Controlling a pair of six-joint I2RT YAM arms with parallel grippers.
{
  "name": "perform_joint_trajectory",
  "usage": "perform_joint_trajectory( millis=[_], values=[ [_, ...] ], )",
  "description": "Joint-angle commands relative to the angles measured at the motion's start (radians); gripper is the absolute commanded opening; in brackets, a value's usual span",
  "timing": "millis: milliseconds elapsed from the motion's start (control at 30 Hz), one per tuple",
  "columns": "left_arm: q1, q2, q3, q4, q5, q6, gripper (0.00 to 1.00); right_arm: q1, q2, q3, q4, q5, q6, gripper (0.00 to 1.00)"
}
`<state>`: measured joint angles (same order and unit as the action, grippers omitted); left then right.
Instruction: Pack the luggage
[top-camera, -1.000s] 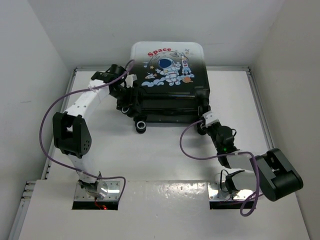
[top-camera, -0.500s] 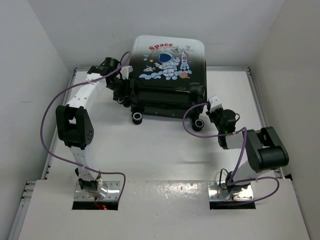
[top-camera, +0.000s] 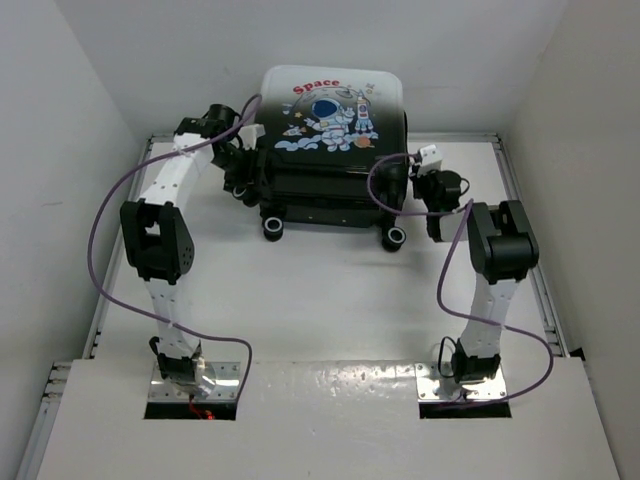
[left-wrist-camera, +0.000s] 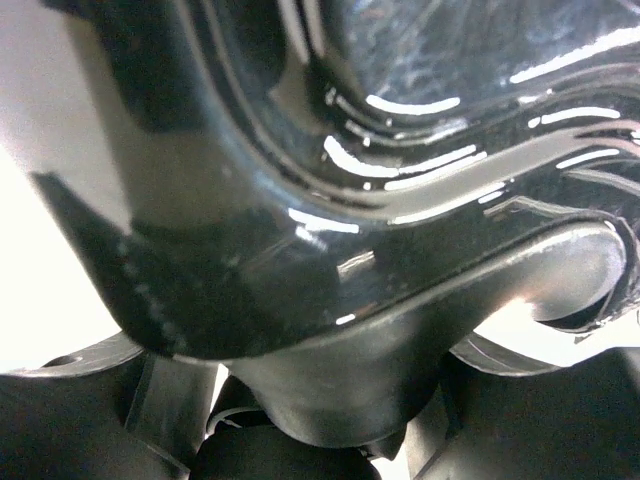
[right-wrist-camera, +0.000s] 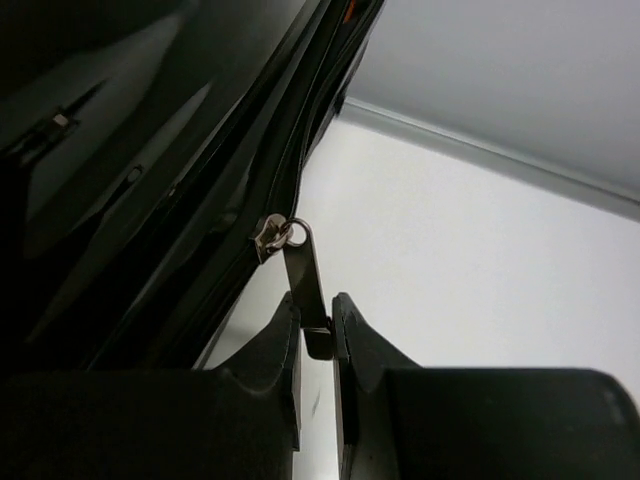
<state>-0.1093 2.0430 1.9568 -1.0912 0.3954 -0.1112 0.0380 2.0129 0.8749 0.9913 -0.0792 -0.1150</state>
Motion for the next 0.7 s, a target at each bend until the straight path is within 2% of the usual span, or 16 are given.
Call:
perform_joint_trajectory(
  millis=[0,233,333,467,500,567,600,633,667],
  values=[
    [0.221,0.140,0.034,0.231,-0.471,-0.041,0.00,-0.109,0.099,0.181,0.017,0.230,0.078,0.00],
    [0.221,0.164,0.067,0.240,-0.471,-0.012,0.00,-0.099,0.332,0.542,-0.072,0.265,0.155,0.00],
    [0.221,0.164,0.067,0.240,-0.455,-0.012,0.00,-0.092,0.415,0.639,-0.108,0.260,0.184,0.00],
    [0.230,0.123,0.045,0.261,-0.396,-0.012,0.02,-0.081,0.434,0.665,-0.134,0.223,0.216,0.00],
    [0.230,0.114,0.031,0.261,-0.379,-0.012,0.35,-0.079,0.425,0.656,-0.141,0.187,0.234,0.00],
    [0.230,0.089,0.008,0.295,-0.302,-0.012,0.69,-0.081,0.400,0.638,-0.180,0.118,0.268,0.30],
    [0.230,0.053,-0.001,0.309,-0.290,-0.012,0.93,-0.082,0.347,0.566,-0.177,0.107,0.279,0.42],
    [0.230,0.030,-0.013,0.327,-0.276,-0.022,0.97,-0.085,0.322,0.534,-0.165,0.090,0.288,0.51],
    [0.230,0.004,-0.030,0.350,-0.233,-0.022,0.99,-0.092,0.270,0.501,-0.158,0.084,0.316,0.64]
  ],
)
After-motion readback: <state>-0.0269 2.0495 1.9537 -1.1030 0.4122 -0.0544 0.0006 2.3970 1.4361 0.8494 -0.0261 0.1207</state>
